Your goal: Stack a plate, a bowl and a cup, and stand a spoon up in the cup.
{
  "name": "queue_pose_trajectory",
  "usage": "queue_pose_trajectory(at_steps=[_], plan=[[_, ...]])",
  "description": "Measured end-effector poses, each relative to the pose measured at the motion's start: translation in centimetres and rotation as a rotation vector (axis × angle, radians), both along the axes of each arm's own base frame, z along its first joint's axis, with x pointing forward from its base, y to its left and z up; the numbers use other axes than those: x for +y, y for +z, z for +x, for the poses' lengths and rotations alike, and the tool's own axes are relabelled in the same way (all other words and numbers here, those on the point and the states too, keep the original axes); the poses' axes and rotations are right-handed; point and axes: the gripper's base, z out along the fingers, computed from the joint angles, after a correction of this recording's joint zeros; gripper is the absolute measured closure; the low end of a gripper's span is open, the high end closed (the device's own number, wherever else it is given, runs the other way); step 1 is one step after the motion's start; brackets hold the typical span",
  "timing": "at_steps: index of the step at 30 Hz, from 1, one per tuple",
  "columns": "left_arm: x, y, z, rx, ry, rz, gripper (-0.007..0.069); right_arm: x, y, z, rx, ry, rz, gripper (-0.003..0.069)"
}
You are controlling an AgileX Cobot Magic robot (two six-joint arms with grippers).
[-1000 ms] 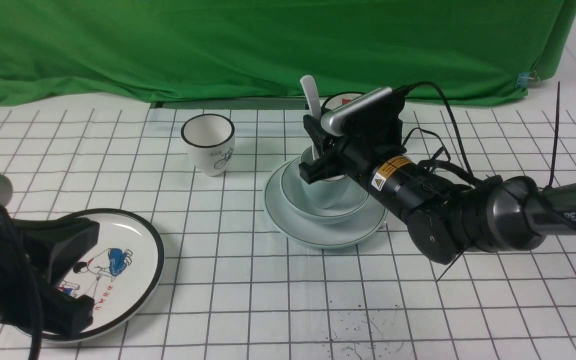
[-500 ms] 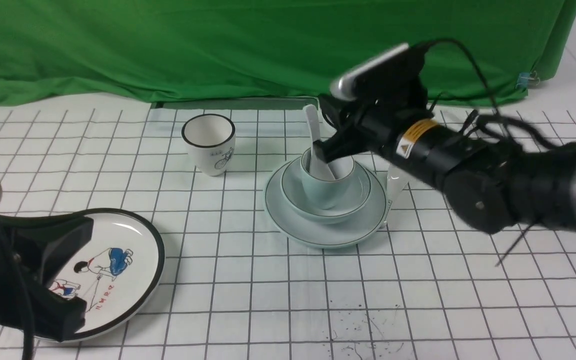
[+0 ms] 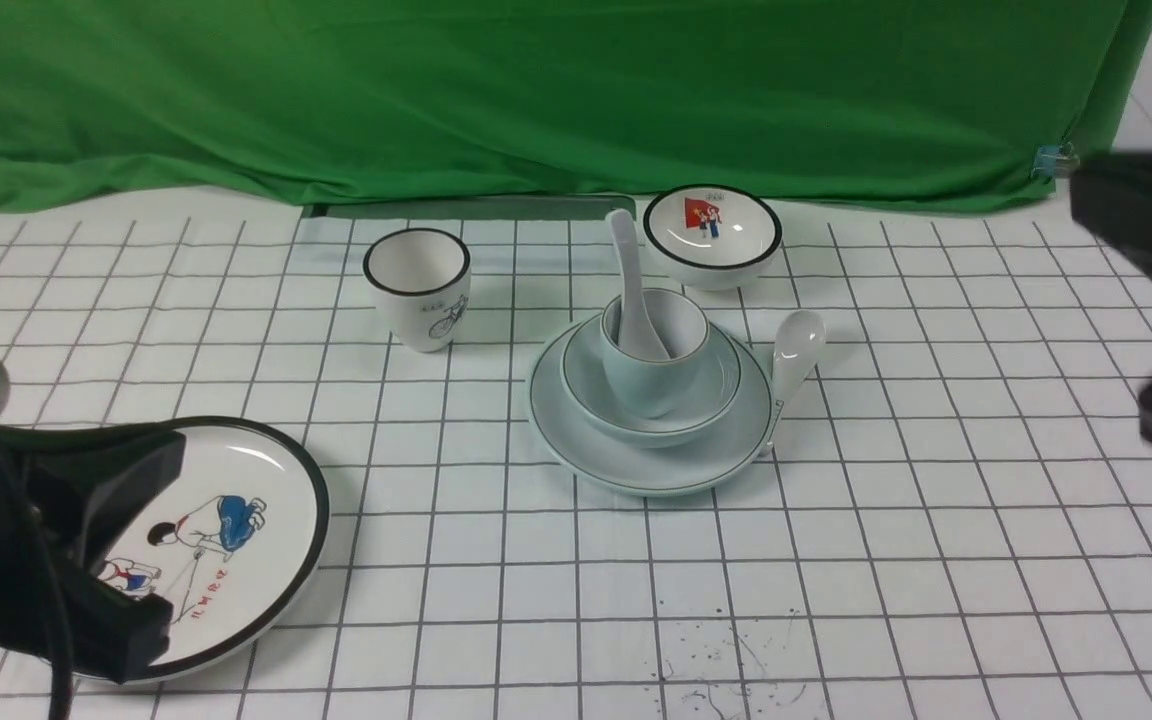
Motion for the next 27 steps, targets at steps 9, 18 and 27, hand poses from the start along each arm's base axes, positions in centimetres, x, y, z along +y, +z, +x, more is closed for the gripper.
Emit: queue_pose_trajectory(at_steps=[9, 18, 27], plan=[[0.0, 0.0, 0.0, 0.000, 0.000, 0.000, 0.0656, -1.9, -10.3, -3.4, 0.262, -0.069, 0.081, 0.0642], [0.0, 0.0, 0.0, 0.000, 0.000, 0.000, 0.0656, -3.0, -17.2, -5.0, 0.464, -0.128, 0.035, 0.0627], [0.0, 0.0, 0.0, -0.003, 0.000, -0.001, 0.0656, -4.2, -18.3, -6.3, 0.241, -0.138, 0.200, 0.0649]])
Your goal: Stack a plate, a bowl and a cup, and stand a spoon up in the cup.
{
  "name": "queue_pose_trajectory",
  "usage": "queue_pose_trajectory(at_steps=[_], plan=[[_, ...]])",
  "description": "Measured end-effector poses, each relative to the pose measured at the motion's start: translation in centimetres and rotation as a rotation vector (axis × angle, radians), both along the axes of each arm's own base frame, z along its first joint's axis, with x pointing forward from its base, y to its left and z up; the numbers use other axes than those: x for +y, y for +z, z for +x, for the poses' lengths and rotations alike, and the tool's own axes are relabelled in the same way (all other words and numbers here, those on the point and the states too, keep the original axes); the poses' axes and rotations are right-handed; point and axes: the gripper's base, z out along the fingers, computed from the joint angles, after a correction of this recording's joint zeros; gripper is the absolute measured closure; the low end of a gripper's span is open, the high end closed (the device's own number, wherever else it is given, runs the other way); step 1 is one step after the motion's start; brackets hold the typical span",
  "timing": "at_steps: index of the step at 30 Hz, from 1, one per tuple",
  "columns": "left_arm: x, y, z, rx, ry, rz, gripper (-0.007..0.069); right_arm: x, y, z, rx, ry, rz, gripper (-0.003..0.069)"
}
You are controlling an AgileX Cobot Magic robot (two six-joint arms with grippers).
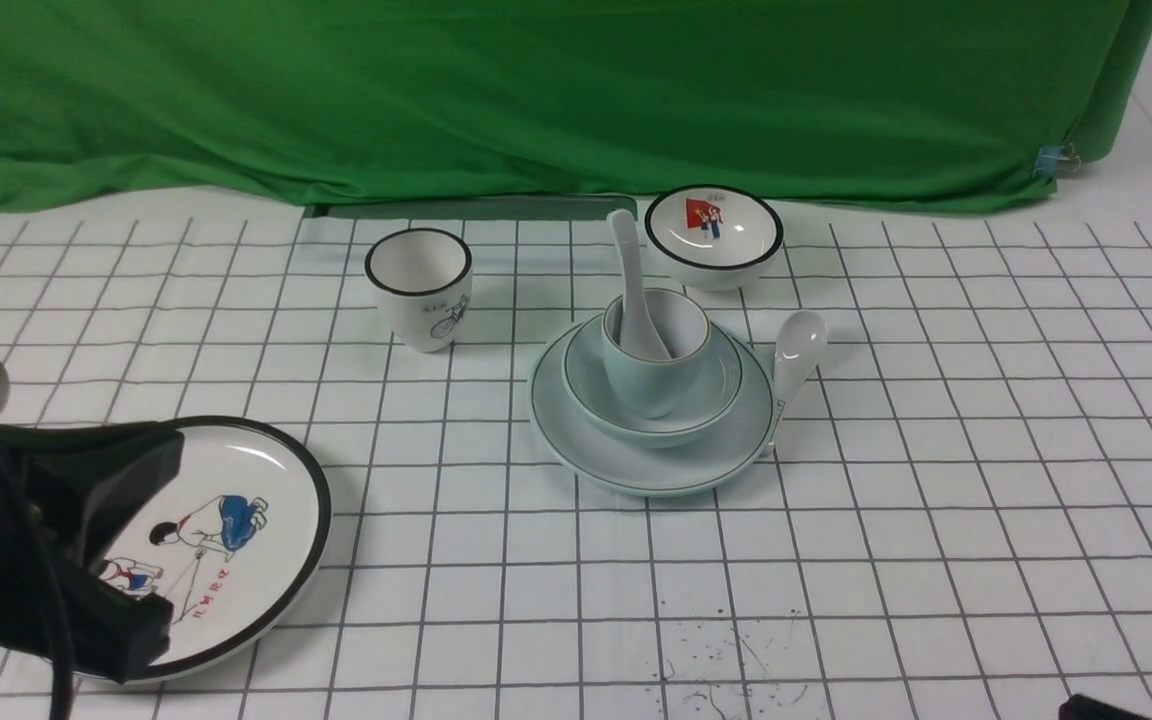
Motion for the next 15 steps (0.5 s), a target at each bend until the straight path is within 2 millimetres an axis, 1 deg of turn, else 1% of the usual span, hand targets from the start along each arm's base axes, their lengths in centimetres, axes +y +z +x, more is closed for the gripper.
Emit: queue_pose_trajectory(at_steps=[3, 4, 5, 6, 7, 8, 10, 12, 15], plan=[[0.0, 0.0, 0.0, 0.000, 0.000, 0.000, 0.0656, -1.3, 0.9, -0.5, -0.122, -0.108, 0.029, 0.0649], [0.0, 0.0, 0.0, 0.000, 0.000, 0.000, 0.0656, -1.3, 0.9, -0.5, -0.122, -0.107, 0.027, 0.0649], [0.0, 0.0, 0.0, 0.000, 0.000, 0.000, 0.0656, -1.8, 1.1, -0.9, -0.164, -0.152, 0.027, 0.0649], [0.0, 0.0, 0.0, 0.001, 0.001, 0.000, 0.0656, -2.6, 1.4, -1.4, -0.226, -0.241, 0.026, 0.0649], [0.0, 0.0, 0.0, 0.001, 0.001, 0.000, 0.0656, -2.6, 1.5, -1.5, -0.235, -0.251, 0.027, 0.0649], [0.0, 0.0, 0.0, 0.001, 0.001, 0.000, 0.0656, -3.3, 1.5, -1.9, -0.262, -0.331, 0.016, 0.0649], [0.0, 0.0, 0.0, 0.000, 0.001, 0.000, 0.0656, -3.7, 1.4, -2.1, -0.273, -0.400, -0.012, 0.0649], [0.0, 0.0, 0.0, 0.000, 0.001, 0.000, 0.0656, -4.0, 1.1, -2.2, -0.245, -0.445, -0.023, 0.0649], [0.0, 0.0, 0.1, -0.002, 0.001, -0.001, 0.0656, -4.1, 0.7, -2.3, -0.200, -0.465, -0.050, 0.0649]])
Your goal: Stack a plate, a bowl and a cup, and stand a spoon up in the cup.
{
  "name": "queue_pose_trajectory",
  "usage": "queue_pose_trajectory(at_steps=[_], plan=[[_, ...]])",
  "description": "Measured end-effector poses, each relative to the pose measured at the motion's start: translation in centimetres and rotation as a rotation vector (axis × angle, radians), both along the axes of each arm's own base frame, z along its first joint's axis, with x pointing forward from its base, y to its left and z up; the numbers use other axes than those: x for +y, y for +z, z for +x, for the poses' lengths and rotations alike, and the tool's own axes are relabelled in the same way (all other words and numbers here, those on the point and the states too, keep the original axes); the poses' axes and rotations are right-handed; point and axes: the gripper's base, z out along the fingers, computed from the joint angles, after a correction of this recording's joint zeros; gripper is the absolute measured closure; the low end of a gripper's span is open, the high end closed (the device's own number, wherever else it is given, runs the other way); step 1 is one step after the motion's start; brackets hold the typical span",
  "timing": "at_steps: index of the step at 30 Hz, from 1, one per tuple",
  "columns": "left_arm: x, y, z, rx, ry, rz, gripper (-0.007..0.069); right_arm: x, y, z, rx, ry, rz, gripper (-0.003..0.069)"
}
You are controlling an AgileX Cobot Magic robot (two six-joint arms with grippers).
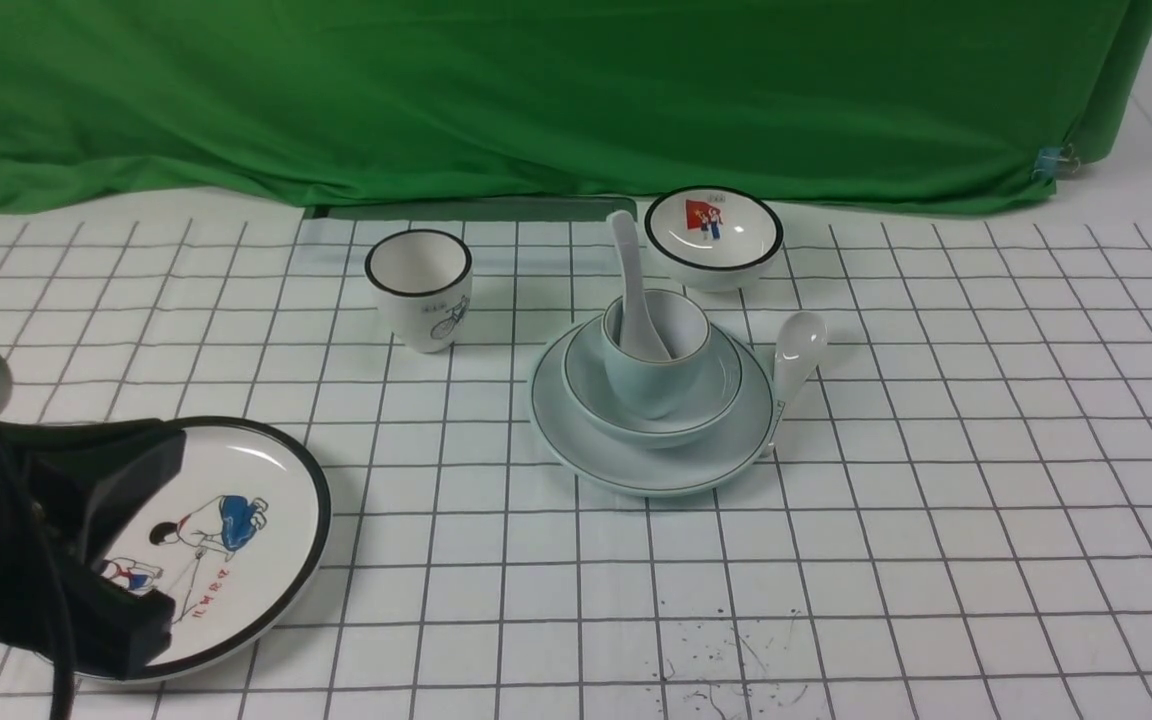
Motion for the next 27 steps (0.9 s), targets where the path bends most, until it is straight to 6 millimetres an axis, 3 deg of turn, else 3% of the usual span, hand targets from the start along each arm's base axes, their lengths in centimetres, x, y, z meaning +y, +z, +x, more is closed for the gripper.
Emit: queue_pose_trajectory(at_steps=[27], plan=[[-0.07, 0.35, 0.13, -0.044, -0.008, -0.002, 0.0656, -0.09, -0.26, -0.06, 0.029, -0.013, -0.010, 0.0603]])
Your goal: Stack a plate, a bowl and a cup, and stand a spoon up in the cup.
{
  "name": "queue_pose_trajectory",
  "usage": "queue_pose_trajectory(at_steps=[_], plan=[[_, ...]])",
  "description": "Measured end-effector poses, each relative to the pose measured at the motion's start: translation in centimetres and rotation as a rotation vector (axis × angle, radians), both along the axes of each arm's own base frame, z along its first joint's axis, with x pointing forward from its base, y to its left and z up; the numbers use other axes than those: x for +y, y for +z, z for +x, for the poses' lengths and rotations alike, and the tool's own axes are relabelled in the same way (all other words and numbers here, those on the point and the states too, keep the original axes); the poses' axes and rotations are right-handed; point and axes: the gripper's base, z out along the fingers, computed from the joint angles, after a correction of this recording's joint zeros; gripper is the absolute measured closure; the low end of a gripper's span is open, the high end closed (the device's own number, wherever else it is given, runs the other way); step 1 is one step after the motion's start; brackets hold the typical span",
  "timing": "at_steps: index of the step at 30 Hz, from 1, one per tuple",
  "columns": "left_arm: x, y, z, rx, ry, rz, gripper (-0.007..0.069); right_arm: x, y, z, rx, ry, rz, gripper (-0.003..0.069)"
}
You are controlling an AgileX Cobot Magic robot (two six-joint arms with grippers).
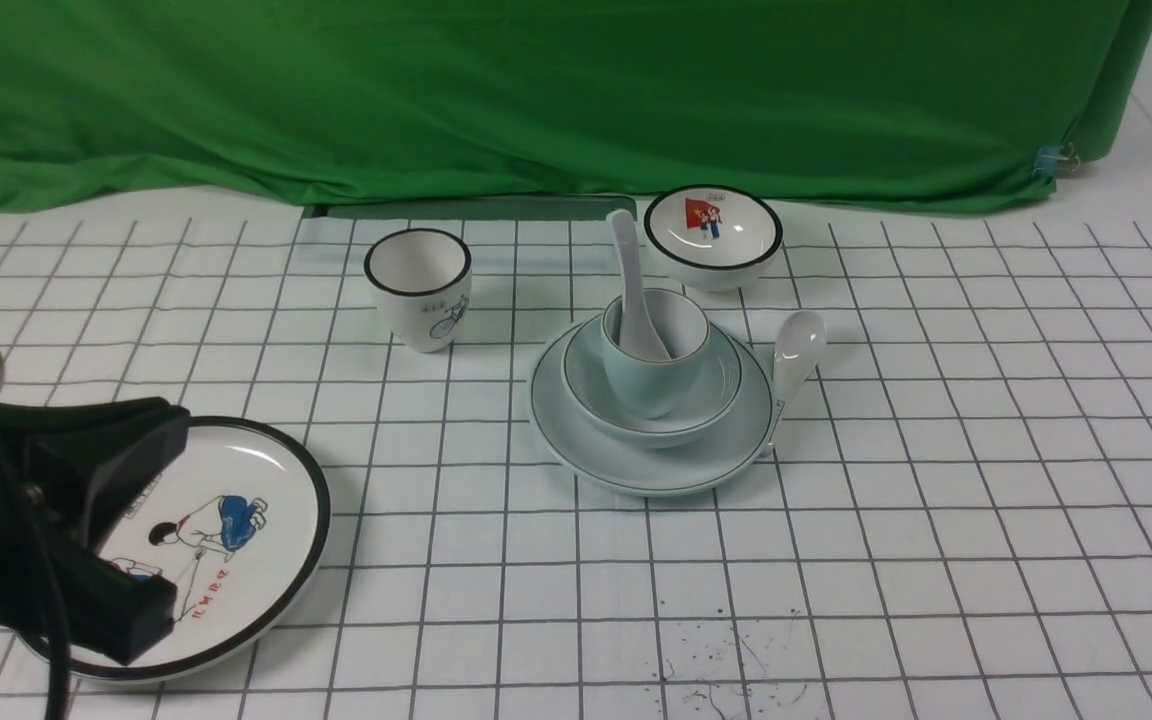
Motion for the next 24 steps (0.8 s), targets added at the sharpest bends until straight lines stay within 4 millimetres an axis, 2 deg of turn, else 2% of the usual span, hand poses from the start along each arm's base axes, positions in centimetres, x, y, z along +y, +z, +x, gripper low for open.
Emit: queue_pose_trajectory(at_steps=[3, 9, 11, 14, 16, 18, 24], plan=[[0.1, -0.3, -0.3, -0.036, -0.002, -0.014, 0.0656, 0.0, 0.0, 0.0, 0.000, 0.000, 0.002, 0.0589], [1.1, -3.0, -3.3, -0.261, -0.016, -0.101, 0.0656, 0.0, 0.0, 0.0, 0.000, 0.000, 0.002, 0.0586], [1.8, -5.4, -5.1, -0.393, -0.021, -0.152, 0.0656, 0.0, 0.0, 0.0, 0.000, 0.000, 0.002, 0.0580], [2.6, -8.0, -6.6, -0.474, 0.010, -0.226, 0.0656, 0.0, 0.0, 0.0, 0.001, -0.001, 0.002, 0.0574], [2.9, -8.4, -7.0, -0.461, 0.042, -0.254, 0.0656, 0.0, 0.0, 0.0, 0.000, 0.000, 0.003, 0.0571], [3.5, -9.5, -7.2, -0.366, 0.132, -0.288, 0.0655, 0.0, 0.0, 0.0, -0.001, 0.000, 0.003, 0.0564], [4.2, -11.1, -7.1, -0.207, 0.293, -0.267, 0.0655, 0.0, 0.0, 0.0, 0.001, 0.000, 0.003, 0.0544]])
